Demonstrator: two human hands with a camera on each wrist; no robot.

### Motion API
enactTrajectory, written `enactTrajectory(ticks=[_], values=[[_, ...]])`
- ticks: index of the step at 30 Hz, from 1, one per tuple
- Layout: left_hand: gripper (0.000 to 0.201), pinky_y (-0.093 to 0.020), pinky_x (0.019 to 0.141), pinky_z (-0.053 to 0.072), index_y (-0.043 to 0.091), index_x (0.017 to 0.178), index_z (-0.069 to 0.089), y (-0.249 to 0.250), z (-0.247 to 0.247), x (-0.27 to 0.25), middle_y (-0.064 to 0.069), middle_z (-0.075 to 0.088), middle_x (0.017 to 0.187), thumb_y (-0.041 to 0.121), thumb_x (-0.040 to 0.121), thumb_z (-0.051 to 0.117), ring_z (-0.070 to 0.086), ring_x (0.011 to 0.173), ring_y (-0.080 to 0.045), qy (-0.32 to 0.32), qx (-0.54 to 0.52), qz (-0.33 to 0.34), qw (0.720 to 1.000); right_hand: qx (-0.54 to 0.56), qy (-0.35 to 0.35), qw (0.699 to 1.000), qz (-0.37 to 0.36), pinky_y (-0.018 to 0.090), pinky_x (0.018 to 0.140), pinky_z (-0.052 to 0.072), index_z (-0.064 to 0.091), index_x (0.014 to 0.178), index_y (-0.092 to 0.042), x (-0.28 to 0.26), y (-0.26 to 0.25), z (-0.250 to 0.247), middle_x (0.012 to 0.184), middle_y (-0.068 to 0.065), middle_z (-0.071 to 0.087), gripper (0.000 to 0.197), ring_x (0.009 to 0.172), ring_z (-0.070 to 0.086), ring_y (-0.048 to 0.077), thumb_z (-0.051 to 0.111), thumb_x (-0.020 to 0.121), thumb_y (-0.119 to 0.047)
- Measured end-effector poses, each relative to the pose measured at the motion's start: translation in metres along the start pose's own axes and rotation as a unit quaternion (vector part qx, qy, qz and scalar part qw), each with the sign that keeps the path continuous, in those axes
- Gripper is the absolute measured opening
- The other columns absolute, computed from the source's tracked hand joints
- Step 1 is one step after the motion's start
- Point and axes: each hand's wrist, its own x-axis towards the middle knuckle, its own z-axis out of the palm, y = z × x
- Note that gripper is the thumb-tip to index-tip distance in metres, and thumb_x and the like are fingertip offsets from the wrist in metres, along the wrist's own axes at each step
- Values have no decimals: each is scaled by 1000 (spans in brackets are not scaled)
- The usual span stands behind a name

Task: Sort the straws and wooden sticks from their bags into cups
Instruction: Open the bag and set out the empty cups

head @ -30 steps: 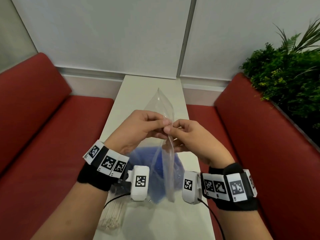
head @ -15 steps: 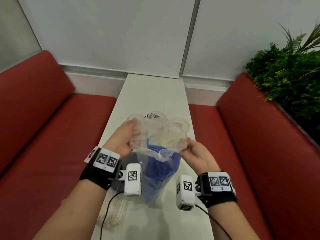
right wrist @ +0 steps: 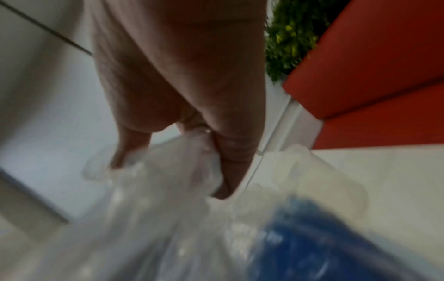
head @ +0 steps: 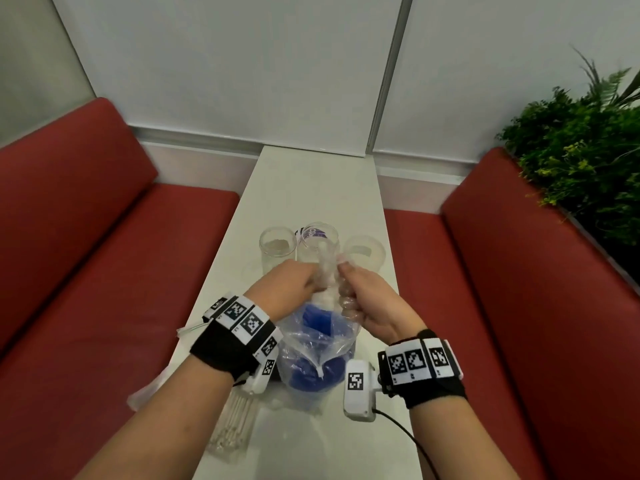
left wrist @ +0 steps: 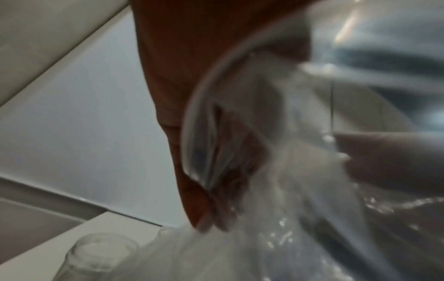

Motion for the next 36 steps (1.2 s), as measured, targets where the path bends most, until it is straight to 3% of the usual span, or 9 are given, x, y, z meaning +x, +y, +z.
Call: enactTrajectory(ticks=[6, 9, 12, 14, 18, 20, 26, 31, 36], values=[[26, -30, 64, 46, 10, 79, 63, -20, 6, 5, -7, 66, 83, 20, 95, 45, 63, 77, -24, 112, -189, -212, 952, -479, -7, 874, 75, 33, 71, 51, 29, 144, -24, -25, -2, -11, 126, 9, 52, 84, 97, 61, 26, 82, 80, -38], [20, -38, 63, 57, 0, 93, 61, -21, 7, 4, -14, 69, 78, 10, 90, 44, 68, 72, -29, 121, -493, -324, 798, -511, -32, 847, 142, 38, 74, 64, 46, 128, -12, -29, 2, -17, 108, 10, 67, 49, 89, 74, 28, 71, 88, -25], [28, -46, 75, 57, -7, 109, 57, -25, 6, -3, -23, 70, 96, 0, 91, 36, 69, 93, -32, 70, -728, -349, 587, -366, 14, 922, 123, 48, 82, 64, 60, 116, -8, -25, 16, -25, 105, 16, 72, 25, 87, 78, 33, 63, 92, -3], [29, -42, 89, 50, -8, 114, 50, -23, 10, -9, -26, 62, 110, 2, 94, 31, 62, 103, -31, 21, -766, -384, 515, -218, 42, 970, 103, 52, 84, 63, 62, 117, -4, -22, 23, -27, 108, 21, 73, 26, 92, 76, 40, 58, 94, 6], [10, -32, 68, 45, 6, 92, 48, -13, 18, -12, -11, 55, 72, 8, 90, 39, 54, 55, -20, -11, -676, -381, 631, -88, 41, 991, 87, 49, 78, 65, 67, 116, 2, -18, 33, -33, 109, 25, 75, 22, 91, 76, 41, 54, 98, 7], [30, -29, 53, 51, 11, 118, 41, -9, 18, -16, -12, 60, 92, 9, 89, 48, 61, 63, -20, -49, -597, -345, 722, -26, 45, 994, 93, 44, 69, 65, 66, 114, 4, -16, 36, -39, 103, 24, 76, 28, 87, 77, 39, 46, 97, 13], [57, -49, 104, 47, 24, 131, 55, -10, 19, -19, -4, 69, 121, 52, 84, 68, 63, 115, -26, -123, -502, -225, 826, 94, 82, 982, 143, 46, 65, 62, 64, 112, -2, -3, 38, -30, 95, 19, 76, 23, 78, 76, 37, 48, 95, 0], [64, -50, 104, 42, 32, 97, 73, -16, 23, -12, -4, 68, 106, 82, 81, 37, 63, 101, -26, -12, -238, -289, 927, 62, 26, 984, 163, 47, 68, 61, 55, 124, -16, 2, 48, -10, 105, 18, 72, 41, 91, 70, 38, 62, 90, -38], [57, -52, 104, 39, 19, 93, 59, -17, 28, -7, -12, 50, 121, 66, 96, 26, 59, 108, -33, -4, -98, -272, 957, -94, -96, 989, 57, 47, 82, 63, 47, 139, -54, -9, 41, -12, 125, 4, 70, 61, 103, 75, 28, 62, 89, -23]])
